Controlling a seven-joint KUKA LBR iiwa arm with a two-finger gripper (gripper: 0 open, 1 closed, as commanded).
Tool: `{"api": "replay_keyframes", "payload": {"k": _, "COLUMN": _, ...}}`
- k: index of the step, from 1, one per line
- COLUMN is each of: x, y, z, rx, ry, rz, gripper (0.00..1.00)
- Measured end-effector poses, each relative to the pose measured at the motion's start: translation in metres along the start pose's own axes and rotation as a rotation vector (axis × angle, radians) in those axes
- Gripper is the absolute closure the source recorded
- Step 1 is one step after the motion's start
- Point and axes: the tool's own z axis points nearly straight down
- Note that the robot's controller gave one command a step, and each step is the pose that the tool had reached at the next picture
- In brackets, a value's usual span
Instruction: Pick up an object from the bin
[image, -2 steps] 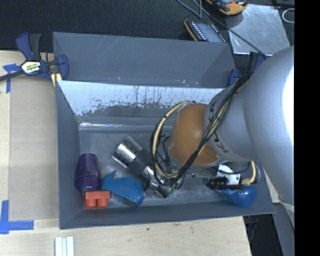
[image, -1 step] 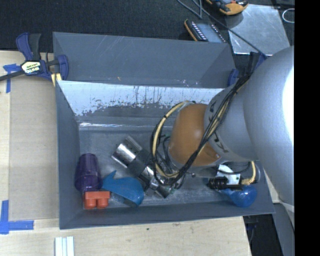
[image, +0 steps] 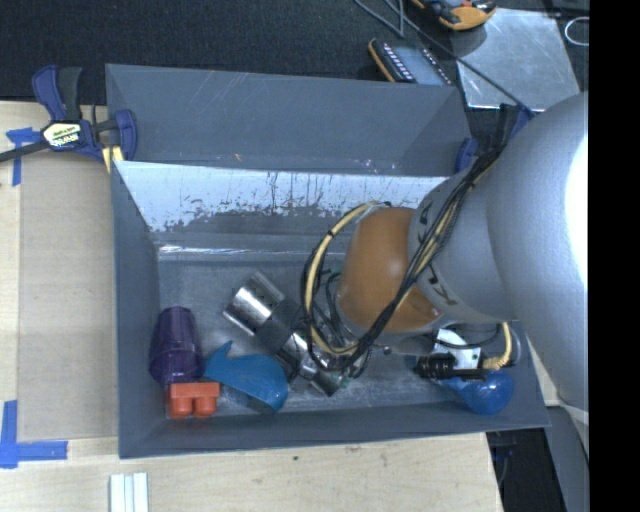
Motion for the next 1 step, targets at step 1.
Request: {"api": "replay_keyframes", "payload": {"k": 1, "x": 0.0011, "y": -0.0009, "z": -0.003, "rx": 0.002, "ry": 0.001, "rz": 0.0, "gripper": 1.0}}
